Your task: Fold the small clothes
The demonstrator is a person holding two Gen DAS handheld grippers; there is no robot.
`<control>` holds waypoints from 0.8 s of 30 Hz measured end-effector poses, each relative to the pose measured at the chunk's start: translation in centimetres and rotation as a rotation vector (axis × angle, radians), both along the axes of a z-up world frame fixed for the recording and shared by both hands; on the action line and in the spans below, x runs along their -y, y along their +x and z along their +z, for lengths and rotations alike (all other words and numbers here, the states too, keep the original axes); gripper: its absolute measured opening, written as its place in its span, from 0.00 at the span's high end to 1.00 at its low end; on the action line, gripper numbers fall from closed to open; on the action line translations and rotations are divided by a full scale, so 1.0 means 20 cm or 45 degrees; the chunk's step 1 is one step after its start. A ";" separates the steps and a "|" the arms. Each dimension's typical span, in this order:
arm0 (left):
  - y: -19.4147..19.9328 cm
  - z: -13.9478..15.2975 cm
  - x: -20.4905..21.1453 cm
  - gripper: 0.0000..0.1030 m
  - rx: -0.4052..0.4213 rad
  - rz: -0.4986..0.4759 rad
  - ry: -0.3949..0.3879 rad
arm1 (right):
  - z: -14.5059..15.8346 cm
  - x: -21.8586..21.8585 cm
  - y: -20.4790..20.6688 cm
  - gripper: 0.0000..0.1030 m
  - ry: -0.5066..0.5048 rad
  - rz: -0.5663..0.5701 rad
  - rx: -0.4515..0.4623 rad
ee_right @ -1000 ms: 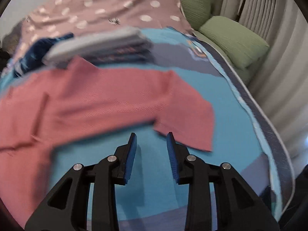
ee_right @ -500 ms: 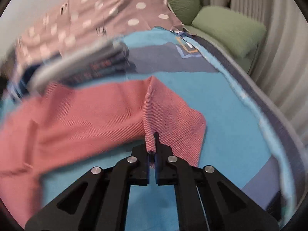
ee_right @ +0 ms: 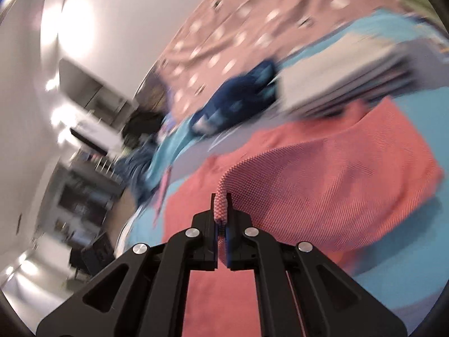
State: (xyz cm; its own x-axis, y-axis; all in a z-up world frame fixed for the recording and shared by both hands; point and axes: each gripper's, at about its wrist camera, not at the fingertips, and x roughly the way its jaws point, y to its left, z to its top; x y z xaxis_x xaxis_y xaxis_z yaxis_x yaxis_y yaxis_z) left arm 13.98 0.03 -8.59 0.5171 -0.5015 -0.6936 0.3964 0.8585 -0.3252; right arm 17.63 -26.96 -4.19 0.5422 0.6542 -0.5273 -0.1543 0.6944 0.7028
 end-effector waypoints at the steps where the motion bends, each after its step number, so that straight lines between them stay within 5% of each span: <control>1: 0.00 0.01 0.01 0.42 0.001 -0.034 -0.033 | -0.02 -0.09 0.03 0.97 -0.016 0.043 -0.015; 8: 0.06 0.00 0.07 0.35 -0.022 -0.137 -0.154 | -0.09 -0.40 0.11 0.96 -0.082 0.187 -0.068; 13: 0.11 -0.04 0.17 0.35 -0.038 -0.149 -0.097 | -0.12 -0.45 0.13 0.94 -0.123 0.205 -0.077; 14: 0.13 -0.06 0.18 0.40 -0.047 -0.124 -0.057 | -0.12 -0.45 0.13 0.92 -0.140 0.211 -0.077; 15: 0.15 -0.08 0.19 0.70 -0.061 -0.115 -0.043 | -0.12 -0.43 0.12 0.87 -0.153 0.212 -0.077; 16: 0.18 -0.10 0.19 0.88 -0.102 -0.116 -0.050 | -0.11 -0.42 0.10 0.83 -0.170 0.202 -0.068; 17: 0.21 -0.12 0.18 0.97 -0.147 -0.111 -0.083 | -0.09 -0.40 0.08 0.76 -0.196 0.177 -0.044; 24: 0.23 0.14 0.02 0.97 -0.021 -0.081 -0.244 | 0.00 -0.10 -0.09 0.67 -0.457 -0.107 0.100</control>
